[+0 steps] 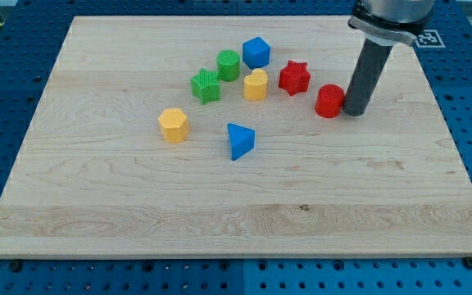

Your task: Move the yellow hexagon to the green star

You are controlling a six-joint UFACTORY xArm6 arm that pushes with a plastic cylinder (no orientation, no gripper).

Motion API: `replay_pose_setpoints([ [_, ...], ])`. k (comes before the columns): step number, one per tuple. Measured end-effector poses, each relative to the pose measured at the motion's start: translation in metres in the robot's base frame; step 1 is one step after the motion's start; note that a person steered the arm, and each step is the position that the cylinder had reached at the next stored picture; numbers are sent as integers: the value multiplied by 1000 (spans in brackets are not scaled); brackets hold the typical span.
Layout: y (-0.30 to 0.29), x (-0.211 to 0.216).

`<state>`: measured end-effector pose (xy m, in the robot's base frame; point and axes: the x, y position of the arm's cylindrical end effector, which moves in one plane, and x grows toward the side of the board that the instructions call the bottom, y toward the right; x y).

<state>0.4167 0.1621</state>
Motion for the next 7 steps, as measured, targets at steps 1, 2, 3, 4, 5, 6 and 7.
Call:
replay_pose_setpoints([
  [1,-4,5],
  [2,-4,6],
  [3,-4,10],
  [4,-15,53],
  [5,-64,91],
  [6,-84,117],
  [7,-134,119],
])
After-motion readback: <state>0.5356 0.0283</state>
